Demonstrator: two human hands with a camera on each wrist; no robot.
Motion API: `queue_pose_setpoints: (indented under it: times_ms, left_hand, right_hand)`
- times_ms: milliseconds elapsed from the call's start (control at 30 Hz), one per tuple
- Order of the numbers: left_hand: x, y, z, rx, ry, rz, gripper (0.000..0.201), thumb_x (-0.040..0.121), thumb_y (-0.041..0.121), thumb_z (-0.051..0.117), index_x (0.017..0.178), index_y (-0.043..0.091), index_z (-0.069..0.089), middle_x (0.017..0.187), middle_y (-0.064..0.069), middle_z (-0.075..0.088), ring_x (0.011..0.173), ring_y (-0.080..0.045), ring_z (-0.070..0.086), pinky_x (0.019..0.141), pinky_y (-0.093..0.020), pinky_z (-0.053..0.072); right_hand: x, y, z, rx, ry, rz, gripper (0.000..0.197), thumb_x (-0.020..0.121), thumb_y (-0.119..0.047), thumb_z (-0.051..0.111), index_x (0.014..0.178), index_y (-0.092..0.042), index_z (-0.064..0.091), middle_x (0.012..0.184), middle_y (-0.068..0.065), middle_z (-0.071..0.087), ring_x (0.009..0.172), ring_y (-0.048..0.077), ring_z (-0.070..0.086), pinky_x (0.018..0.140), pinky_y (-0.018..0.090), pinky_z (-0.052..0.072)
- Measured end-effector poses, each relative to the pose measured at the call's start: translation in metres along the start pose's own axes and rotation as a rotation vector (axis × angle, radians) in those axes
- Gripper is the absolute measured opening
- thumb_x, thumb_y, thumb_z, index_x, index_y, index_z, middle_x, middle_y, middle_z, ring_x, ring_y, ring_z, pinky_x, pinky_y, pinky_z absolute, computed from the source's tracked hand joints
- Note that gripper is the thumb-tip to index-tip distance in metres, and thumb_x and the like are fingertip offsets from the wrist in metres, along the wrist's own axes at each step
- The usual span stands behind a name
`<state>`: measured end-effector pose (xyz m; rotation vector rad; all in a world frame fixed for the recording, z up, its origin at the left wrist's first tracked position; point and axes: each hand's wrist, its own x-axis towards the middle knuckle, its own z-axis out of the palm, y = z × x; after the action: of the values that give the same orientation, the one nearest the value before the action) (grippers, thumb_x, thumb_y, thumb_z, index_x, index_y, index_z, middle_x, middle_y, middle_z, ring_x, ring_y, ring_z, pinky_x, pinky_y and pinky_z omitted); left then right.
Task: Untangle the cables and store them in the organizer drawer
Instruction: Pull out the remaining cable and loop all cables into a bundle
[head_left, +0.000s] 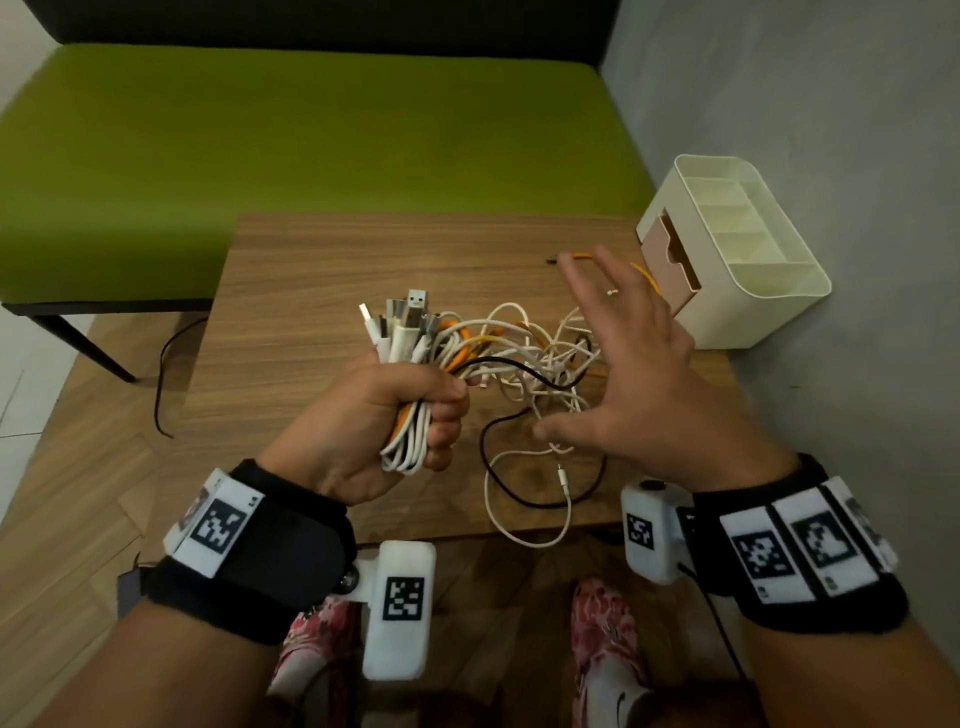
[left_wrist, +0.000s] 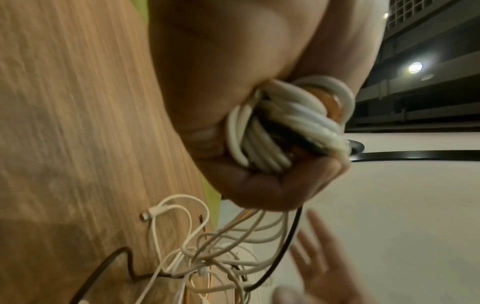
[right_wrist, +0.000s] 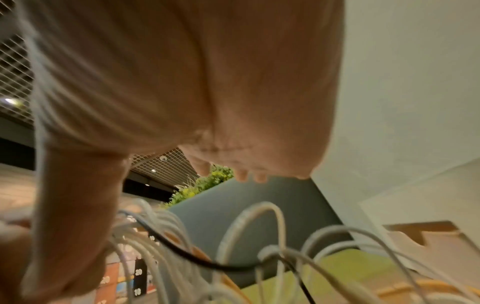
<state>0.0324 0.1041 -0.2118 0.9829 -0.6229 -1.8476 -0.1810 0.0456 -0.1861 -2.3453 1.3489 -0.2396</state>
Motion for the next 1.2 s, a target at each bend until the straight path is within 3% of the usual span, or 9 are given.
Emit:
queue_pose_setpoints:
  times_ms: [100,233,400,500,767,900,967,1067,1200]
  left_hand:
    - [0.000,-0.004,0.004,0.073,-0.021,-0.023,0.006,0.071,0.004,0.059,0.069,0.008,0.055,0.054,-0.004,0.042,0.040,-0.013,0.042,0.039,-0.022,0.037]
    - [0.000,-0.011,0.007,0.182,-0.035,-0.038,0.008,0.070,0.002,0.062,0.070,0.010,0.064,0.056,-0.010,0.045,0.041,-0.016,0.046,0.042,-0.022,0.040]
    - [0.001,-0.010,0.003,0.223,0.009,0.028,0.009,0.073,0.003,0.064,0.082,0.003,0.060,0.059,-0.011,0.049,0.045,-0.018,0.049,0.047,-0.025,0.040]
    - [0.002,-0.008,0.006,0.196,0.018,0.075,0.009,0.074,0.003,0.064,0.082,0.004,0.060,0.060,-0.011,0.048,0.046,-0.017,0.049,0.047,-0.025,0.040]
    - [0.000,-0.008,0.012,0.081,-0.025,0.124,0.011,0.076,0.001,0.061,0.084,0.005,0.054,0.058,-0.009,0.046,0.045,-0.016,0.047,0.046,-0.025,0.041]
    - [-0.001,-0.005,0.010,0.101,-0.040,0.105,0.009,0.075,0.000,0.061,0.078,0.009,0.059,0.059,-0.010,0.045,0.044,-0.016,0.047,0.045,-0.025,0.041]
    - [-0.001,-0.008,0.013,0.128,-0.039,0.100,0.008,0.073,0.000,0.062,0.074,0.007,0.058,0.057,-0.010,0.046,0.042,-0.017,0.047,0.044,-0.024,0.041]
    - [-0.001,-0.011,0.016,0.126,-0.061,0.119,0.009,0.072,-0.001,0.060,0.078,0.002,0.055,0.054,-0.010,0.045,0.041,-0.017,0.045,0.043,-0.022,0.039]
    - [0.000,-0.007,0.011,0.088,-0.072,0.186,0.013,0.073,-0.002,0.065,0.076,0.006,0.055,0.057,-0.010,0.045,0.043,-0.017,0.044,0.045,-0.024,0.040]
  right_hand:
    - [-0.006,-0.018,-0.001,0.279,0.080,-0.174,0.111,0.073,-0.030,0.082,0.151,-0.050,0.006,0.159,-0.017,0.011,0.148,0.004,0.010,0.120,0.049,0.020]
    - [-0.001,-0.024,0.022,0.402,0.054,-0.271,0.074,0.081,-0.011,0.070,0.147,-0.027,0.041,0.133,-0.016,0.052,0.125,-0.006,0.046,0.104,0.012,0.036]
    - [0.005,-0.011,0.028,0.350,-0.009,-0.148,0.043,0.083,-0.048,0.060,0.125,-0.044,0.053,0.112,-0.022,0.065,0.107,0.002,0.060,0.101,0.046,0.043]
    - [0.009,-0.002,0.033,0.265,0.004,-0.090,0.031,0.084,-0.061,0.052,0.102,-0.037,0.058,0.091,-0.020,0.062,0.094,0.003,0.056,0.098,0.053,0.039]
    - [0.006,0.001,0.034,0.279,-0.008,-0.035,0.014,0.092,-0.031,0.060,0.097,-0.041,0.051,0.090,-0.014,0.060,0.097,0.023,0.056,0.089,0.052,0.047]
    - [-0.002,-0.007,0.025,0.731,-0.009,-0.135,0.064,0.081,0.001,0.070,0.125,-0.038,0.045,0.130,-0.013,0.058,0.126,0.003,0.051,0.103,0.031,0.045]
    - [-0.001,-0.012,0.026,0.809,-0.002,-0.203,0.074,0.077,0.010,0.069,0.134,-0.028,0.042,0.138,-0.006,0.054,0.132,0.006,0.048,0.108,0.031,0.043]
    - [0.001,-0.017,0.027,0.783,0.003,-0.095,0.052,0.080,0.006,0.070,0.122,-0.023,0.058,0.112,-0.005,0.069,0.106,0.007,0.065,0.091,0.028,0.053]
    - [0.007,-0.008,0.023,0.428,-0.091,0.057,0.023,0.082,-0.029,0.075,0.103,-0.033,0.067,0.091,-0.009,0.073,0.085,0.007,0.068,0.082,0.038,0.055]
